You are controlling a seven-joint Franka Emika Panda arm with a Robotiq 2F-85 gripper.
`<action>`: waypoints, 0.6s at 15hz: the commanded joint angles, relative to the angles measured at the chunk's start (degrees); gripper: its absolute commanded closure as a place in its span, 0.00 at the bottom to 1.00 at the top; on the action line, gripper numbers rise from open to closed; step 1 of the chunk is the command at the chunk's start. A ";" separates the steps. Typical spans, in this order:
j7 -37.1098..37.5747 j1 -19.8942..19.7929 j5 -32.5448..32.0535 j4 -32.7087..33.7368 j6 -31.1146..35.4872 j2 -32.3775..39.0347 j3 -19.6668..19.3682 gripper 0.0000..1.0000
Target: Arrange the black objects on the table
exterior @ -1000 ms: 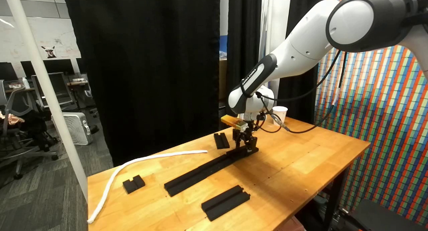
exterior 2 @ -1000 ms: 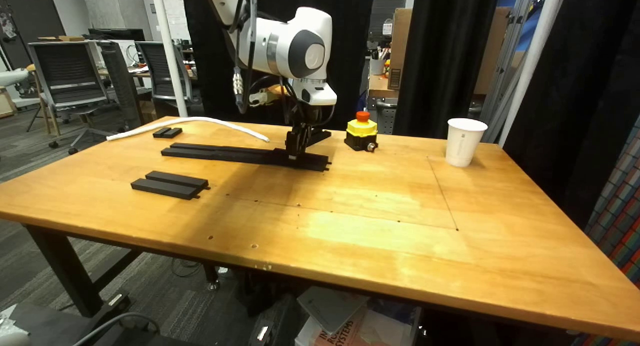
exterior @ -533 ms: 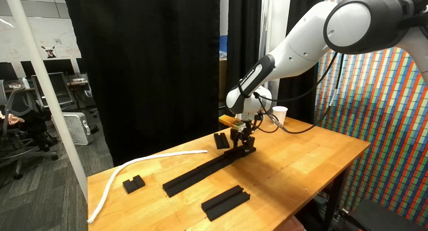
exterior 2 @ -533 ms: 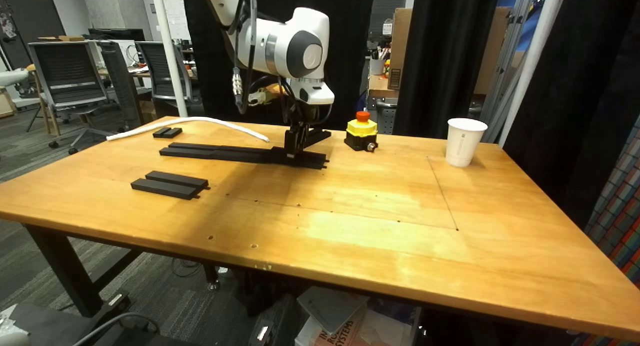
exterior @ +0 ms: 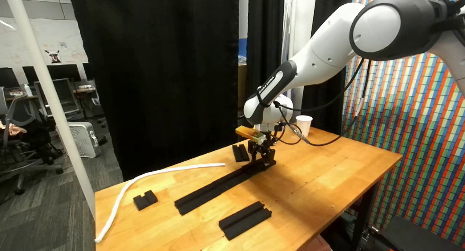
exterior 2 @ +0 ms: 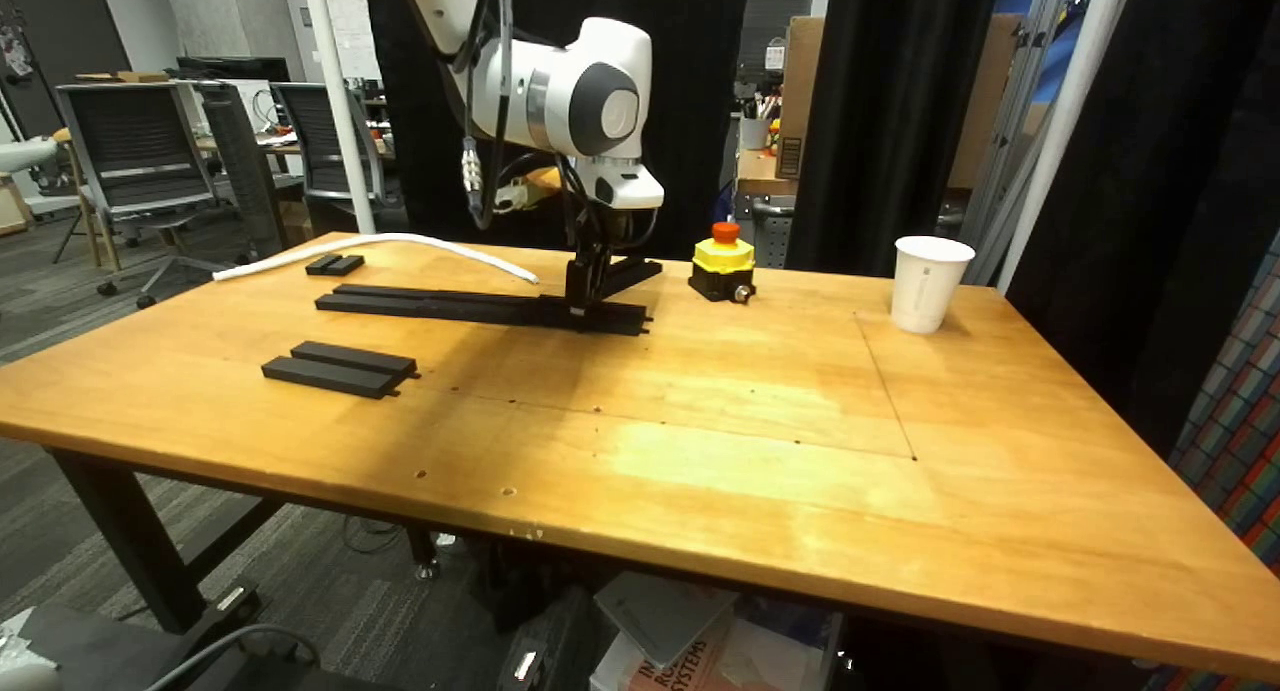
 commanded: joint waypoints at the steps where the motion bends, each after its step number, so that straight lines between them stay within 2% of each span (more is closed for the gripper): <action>1: -1.00 0.35 -0.12 1.18 -1.15 0.80 -0.06 0.55; 9: -1.32 0.49 0.68 1.43 -0.41 1.35 0.73 0.55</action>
